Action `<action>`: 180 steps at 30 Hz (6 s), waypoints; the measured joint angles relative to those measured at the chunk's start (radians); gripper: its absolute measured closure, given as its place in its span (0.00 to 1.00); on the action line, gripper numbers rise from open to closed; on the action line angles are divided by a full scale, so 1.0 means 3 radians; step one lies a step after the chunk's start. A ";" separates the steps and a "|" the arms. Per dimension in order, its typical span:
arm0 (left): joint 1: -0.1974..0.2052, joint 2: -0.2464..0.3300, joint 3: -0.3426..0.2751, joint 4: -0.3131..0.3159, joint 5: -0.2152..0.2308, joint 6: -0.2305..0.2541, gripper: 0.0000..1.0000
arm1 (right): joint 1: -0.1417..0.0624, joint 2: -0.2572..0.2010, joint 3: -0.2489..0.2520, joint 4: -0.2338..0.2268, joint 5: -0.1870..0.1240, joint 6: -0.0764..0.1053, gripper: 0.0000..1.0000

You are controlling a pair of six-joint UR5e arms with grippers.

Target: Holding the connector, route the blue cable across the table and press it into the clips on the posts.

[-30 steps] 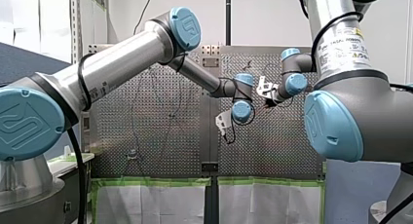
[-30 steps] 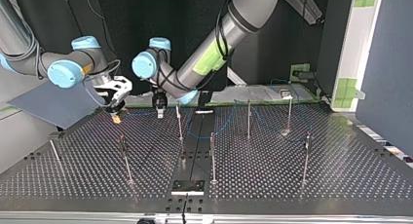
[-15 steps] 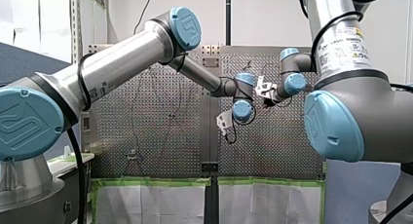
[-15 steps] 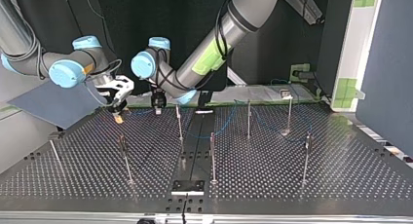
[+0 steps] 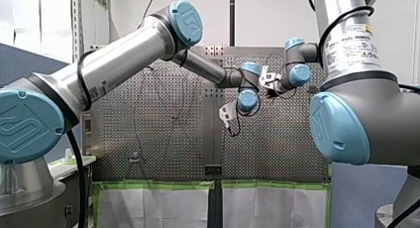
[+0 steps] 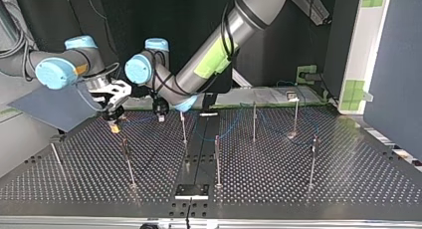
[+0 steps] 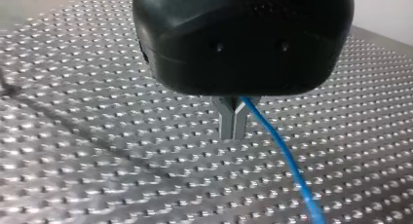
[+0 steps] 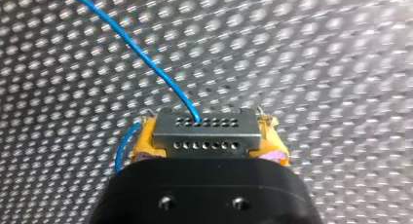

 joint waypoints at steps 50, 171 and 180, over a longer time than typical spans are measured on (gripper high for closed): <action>-0.0022 0.0755 -0.0001 -0.0102 0.0219 0.0326 1.00 | -0.0228 -0.0487 -0.0396 0.0557 -0.0521 0.0088 1.00; 0.0253 0.1983 -0.1592 0.0949 0.0275 0.0389 0.00 | -0.0252 -0.0236 -0.0707 0.0598 -0.0759 0.0058 1.00; 0.0216 0.1943 -0.1845 0.1202 0.0251 0.0316 0.00 | -0.0252 -0.0235 -0.0708 0.0598 -0.0758 0.0058 1.00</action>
